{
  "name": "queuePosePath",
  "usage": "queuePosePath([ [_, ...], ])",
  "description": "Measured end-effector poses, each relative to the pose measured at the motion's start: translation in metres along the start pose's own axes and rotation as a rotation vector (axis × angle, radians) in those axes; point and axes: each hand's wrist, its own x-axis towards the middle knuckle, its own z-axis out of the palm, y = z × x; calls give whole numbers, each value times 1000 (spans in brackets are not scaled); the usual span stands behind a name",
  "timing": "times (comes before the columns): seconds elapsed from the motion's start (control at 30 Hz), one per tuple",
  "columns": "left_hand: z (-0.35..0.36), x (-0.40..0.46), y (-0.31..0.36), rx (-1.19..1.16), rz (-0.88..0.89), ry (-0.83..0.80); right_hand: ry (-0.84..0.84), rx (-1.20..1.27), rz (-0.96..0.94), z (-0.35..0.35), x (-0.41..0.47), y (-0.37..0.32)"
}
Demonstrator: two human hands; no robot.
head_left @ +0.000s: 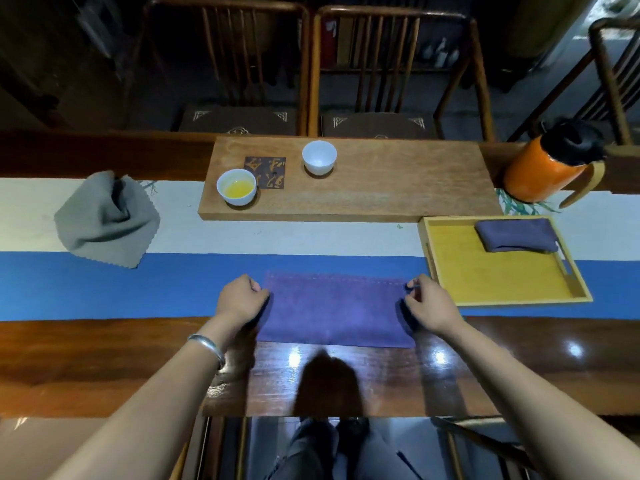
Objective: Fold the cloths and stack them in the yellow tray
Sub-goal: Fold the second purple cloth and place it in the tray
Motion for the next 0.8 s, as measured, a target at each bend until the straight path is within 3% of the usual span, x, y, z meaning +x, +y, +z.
queuePosePath([
  [0.2, 14, -29, -21, 154, -77, -129, -35, -142, 1, 27, -29, 7],
  [0.4, 26, -35, -12, -168, -272, -43, 57, -240, -46, 47, -39, -23],
  [0.47, 24, -35, -13, -275, -305, -51, -2, -171, -92, 52, -37, -43],
  [0.6, 17, -36, -17, -415, -247, -86, -135, -52, -186, 67, -31, -80],
  [0.8, 10, -35, -14, -371, -156, -76, -235, -76, -188, 80, -26, -98],
])
